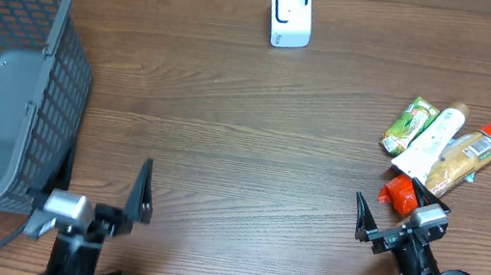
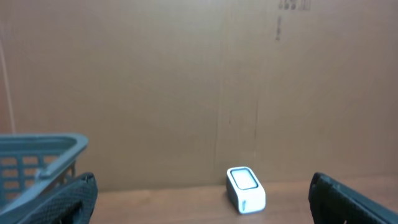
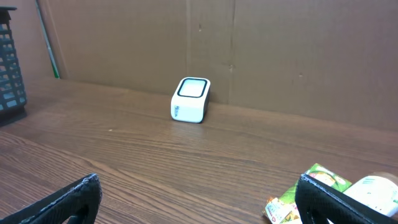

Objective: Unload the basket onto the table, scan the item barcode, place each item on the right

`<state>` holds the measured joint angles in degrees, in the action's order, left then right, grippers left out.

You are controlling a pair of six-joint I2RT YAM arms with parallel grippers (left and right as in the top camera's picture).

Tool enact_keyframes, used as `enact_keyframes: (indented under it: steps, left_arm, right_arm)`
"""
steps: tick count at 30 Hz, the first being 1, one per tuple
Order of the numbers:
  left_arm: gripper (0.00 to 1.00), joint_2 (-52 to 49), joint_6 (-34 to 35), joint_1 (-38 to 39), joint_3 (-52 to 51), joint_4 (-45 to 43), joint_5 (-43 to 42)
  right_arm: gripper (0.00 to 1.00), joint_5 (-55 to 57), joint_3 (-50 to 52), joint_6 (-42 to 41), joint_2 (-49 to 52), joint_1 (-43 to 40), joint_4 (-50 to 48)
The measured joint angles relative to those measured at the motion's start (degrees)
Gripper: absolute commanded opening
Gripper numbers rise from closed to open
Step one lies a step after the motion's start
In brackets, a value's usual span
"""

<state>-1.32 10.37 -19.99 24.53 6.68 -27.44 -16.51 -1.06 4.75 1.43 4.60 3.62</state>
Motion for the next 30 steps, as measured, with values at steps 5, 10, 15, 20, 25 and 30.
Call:
enact_keyframes:
  steps: [5, 10, 15, 20, 25, 30]
  left_arm:
    - [1.00, -0.1, 2.2, 0.0, -11.5, -15.6, -0.3]
    - [0.99, -0.1, 3.1, 0.0, -18.7, -19.6, 1.1]
    - [0.99, -0.1, 3.1, 0.0, -23.3, -19.5, 6.9]
    - [1.00, -0.1, 2.7, 0.0, -23.8, -13.8, 13.4]
    - [1.00, -0.2, 2.4, 0.0, -24.1, -3.2, 17.8]
    - [1.00, -0.2, 2.4, 0.0, -24.1, -3.1, 18.8]
  right_arm:
    - [1.00, 0.0, 0.0, 0.0, 0.0, 0.0, 0.0]
    - [1.00, 0.0, 0.0, 0.0, 0.0, 0.0, 0.0]
    - [1.00, 0.0, 0.0, 0.0, 0.0, 0.0, 0.0]
    - [1.00, 0.0, 0.0, 0.0, 0.0, 0.0, 0.0]
    - [1.00, 0.0, 0.0, 0.0, 0.0, 0.0, 0.0]
    - [1.00, 0.0, 0.0, 0.0, 0.0, 0.0, 0.0]
